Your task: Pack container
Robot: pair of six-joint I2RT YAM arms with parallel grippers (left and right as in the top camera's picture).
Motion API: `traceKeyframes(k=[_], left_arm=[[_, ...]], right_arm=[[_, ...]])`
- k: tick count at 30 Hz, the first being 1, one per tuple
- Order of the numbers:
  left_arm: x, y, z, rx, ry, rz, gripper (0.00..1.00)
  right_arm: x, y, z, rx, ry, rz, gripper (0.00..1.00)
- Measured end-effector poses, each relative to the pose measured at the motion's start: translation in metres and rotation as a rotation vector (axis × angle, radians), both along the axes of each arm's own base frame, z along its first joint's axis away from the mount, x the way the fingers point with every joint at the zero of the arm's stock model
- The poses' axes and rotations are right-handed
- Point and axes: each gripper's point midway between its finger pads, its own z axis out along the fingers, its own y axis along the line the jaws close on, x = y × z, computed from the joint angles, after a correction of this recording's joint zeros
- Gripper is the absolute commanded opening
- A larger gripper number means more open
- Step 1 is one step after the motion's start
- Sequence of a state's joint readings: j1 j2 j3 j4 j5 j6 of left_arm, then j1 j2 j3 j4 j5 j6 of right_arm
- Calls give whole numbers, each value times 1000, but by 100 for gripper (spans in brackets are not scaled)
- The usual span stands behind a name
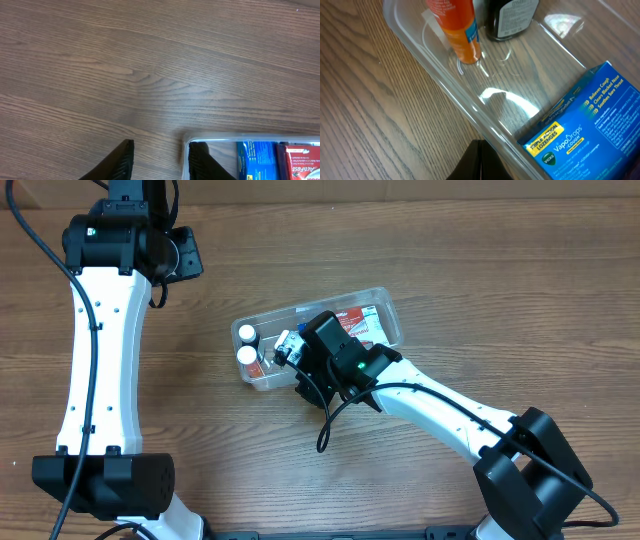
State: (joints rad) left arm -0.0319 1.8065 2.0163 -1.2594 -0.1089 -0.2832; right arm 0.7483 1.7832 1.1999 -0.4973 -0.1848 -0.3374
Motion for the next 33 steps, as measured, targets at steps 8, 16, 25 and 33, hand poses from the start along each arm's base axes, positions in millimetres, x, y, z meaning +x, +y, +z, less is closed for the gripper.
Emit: traceKeyframes(k=[8, 16, 25, 33], left_arm=[[5, 10, 4, 37, -25, 27, 48], [1, 58, 4, 41, -25, 137, 52], [-5, 89, 4, 39, -25, 215, 55], [-5, 90, 4, 38, -23, 216, 55]], right_arm=[[1, 4, 3, 19, -8, 6, 4], [7, 11, -2, 39, -19, 10, 4], [18, 21, -7, 72, -52, 12, 4], [37, 35, 7, 145, -137, -14, 4]])
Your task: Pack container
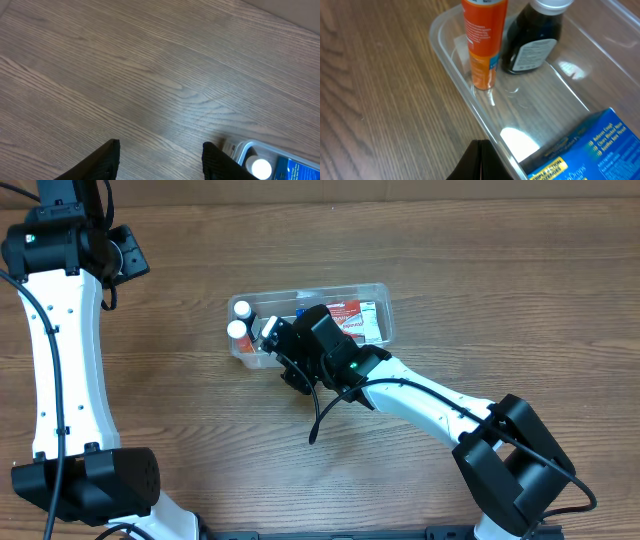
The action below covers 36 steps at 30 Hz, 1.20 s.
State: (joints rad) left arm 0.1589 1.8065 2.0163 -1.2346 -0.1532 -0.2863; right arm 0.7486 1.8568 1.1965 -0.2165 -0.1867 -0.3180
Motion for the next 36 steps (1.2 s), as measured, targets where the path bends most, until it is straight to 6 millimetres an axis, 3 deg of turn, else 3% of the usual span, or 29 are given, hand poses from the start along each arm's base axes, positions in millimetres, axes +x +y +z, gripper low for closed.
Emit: traceKeyframes(k=[16, 24, 36], left_arm=[[-4, -2, -3, -12, 19, -5, 55], [-5, -3, -3, -13, 23, -5, 55], [-6, -3, -4, -15, 31, -6, 55]], right_arm=[[10, 2, 1, 22, -16, -54, 4], [20, 5, -29, 16, 11, -109, 4], [15, -10, -35, -48, 45, -146, 4]])
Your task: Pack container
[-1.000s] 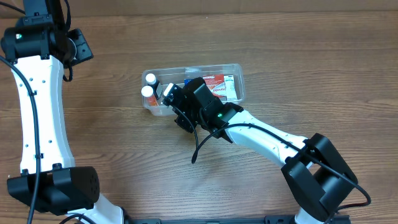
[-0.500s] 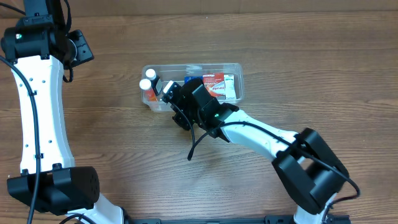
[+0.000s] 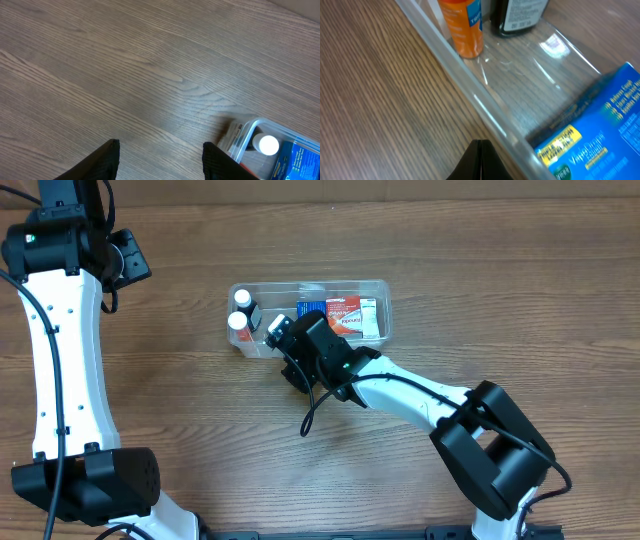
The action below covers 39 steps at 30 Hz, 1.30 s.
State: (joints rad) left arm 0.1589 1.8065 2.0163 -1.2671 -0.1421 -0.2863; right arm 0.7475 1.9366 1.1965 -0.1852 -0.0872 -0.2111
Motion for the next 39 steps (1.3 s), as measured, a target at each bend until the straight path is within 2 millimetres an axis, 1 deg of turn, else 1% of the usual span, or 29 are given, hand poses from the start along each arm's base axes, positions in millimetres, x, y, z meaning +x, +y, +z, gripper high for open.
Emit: traceKeyframes(k=[2, 4, 6, 7, 8, 9, 11, 12, 13, 15, 16, 17, 19, 20, 21, 22, 23, 24, 25, 26, 27, 29, 30, 34, 37, 39], left_arm=[[0, 0, 0, 0, 0, 0, 56], [0, 0, 0, 0, 0, 0, 56], [0, 0, 0, 0, 0, 0, 57], [0, 0, 0, 0, 0, 0, 60], [0, 0, 0, 0, 0, 0, 63], [0, 0, 0, -1, 1, 0, 67], [0, -1, 0, -4, 0, 1, 75], [0, -1, 0, -5, 1, 1, 79], [-1, -1, -1, -7, 2, -2, 83], [0, -3, -1, -13, 3, -14, 89], [0, -5, -1, -18, 3, -21, 93], [0, -7, -1, -21, 3, -29, 98], [2, -12, -1, -17, 6, -58, 100], [2, -14, -1, -16, 6, -67, 100], [2, -16, -1, -15, 7, -78, 100], [3, -20, -1, -16, 8, -90, 100], [4, -23, -1, -15, 8, -102, 100], [4, -25, -1, -15, 8, -108, 100], [4, -25, -1, -15, 7, -110, 100], [4, -26, -1, -17, 7, -112, 100], [4, -26, -1, -17, 7, -113, 100], [4, -26, -1, -17, 7, -113, 100], [4, -26, -1, -18, 7, -113, 100], [4, -26, -1, -18, 9, -113, 100], [-2, -29, -5, -33, 35, -121, 100], [-8, -33, -8, -49, 63, -142, 100]], right_arm=[[-1, -2, 10, 6, -8, -3, 5], [-1, -4, 24, 11, -27, -11, 9], [-1, -8, 40, 19, -50, -20, 21], [0, -10, 51, 23, -68, -27, 44], [-1, -12, 60, 28, -80, -35, 77], [-2, -16, 69, 30, -87, -42, 100], [-3, -25, 85, 43, -88, -77, 100], [-4, -31, 90, 47, -74, -102, 100], [-2, -43, 96, 53, -53, -149, 100], [2, -64, 101, 57, -8, -232, 100], [7, -81, 104, 62, 19, -295, 100], [15, -103, 106, 69, 52, -383, 100], [27, -143, 110, 83, 106, -533, 100], [30, -158, 111, 85, 132, -585, 100], [32, -162, 111, 87, 136, -601, 100], [38, -194, 112, 97, 185, -707, 100], [41, -214, 112, 101, 213, -767, 100], [42, -228, 111, 104, 234, -808, 100], [42, -251, 109, 107, 265, -874, 100], [42, -264, 107, 109, 282, -912, 100], [40, -288, 104, 110, 308, -979, 100], [37, -325, 100, 115, 341, -1081, 100], [37, -335, 100, 122, 342, -1112, 100], [35, -361, 99, 137, 351, -1180, 100], [31, -374, 97, 137, 366, -1219, 100], [27, -379, 95, 128, 381, -1244, 100]])
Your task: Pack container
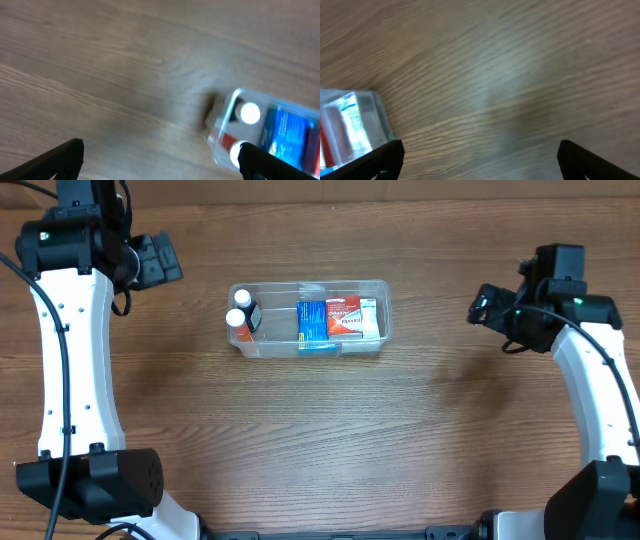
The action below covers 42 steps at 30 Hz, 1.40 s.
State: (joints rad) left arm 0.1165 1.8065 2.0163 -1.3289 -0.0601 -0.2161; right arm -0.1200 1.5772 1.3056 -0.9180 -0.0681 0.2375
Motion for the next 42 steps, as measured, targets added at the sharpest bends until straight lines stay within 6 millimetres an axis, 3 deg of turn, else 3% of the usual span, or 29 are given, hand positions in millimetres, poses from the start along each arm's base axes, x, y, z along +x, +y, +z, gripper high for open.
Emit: traceKeyframes(k=[12, 15, 19, 24, 27, 29, 32, 37, 42], left_arm=[[-23, -19, -16, -35, 117, -96, 100], [-26, -29, -26, -34, 132, -122, 100], [-27, -48, -29, -17, 72, -170, 100], [-43, -58, 7, 26, -155, -196, 100], [-61, -57, 32, 46, -322, -190, 100], [-79, -55, 39, 56, -412, -179, 100], [-91, -54, 31, 49, -444, -163, 100], [-93, -54, -6, 35, -360, -152, 100], [-95, -54, -24, 26, -296, -144, 100]], right_arm=[[-30, -10, -10, -44, 126, -52, 100], [-32, -11, 0, -46, 102, -63, 100], [-40, -10, 27, -57, -26, -72, 100], [-61, -2, 66, -105, -281, -42, 100], [-82, 4, 76, -123, -385, -27, 100], [-98, 4, 77, -134, -433, -30, 100], [-108, 4, 74, -142, -450, -32, 100], [-113, 4, 67, -143, -425, -33, 100], [-112, 3, 58, -142, -389, -30, 100]])
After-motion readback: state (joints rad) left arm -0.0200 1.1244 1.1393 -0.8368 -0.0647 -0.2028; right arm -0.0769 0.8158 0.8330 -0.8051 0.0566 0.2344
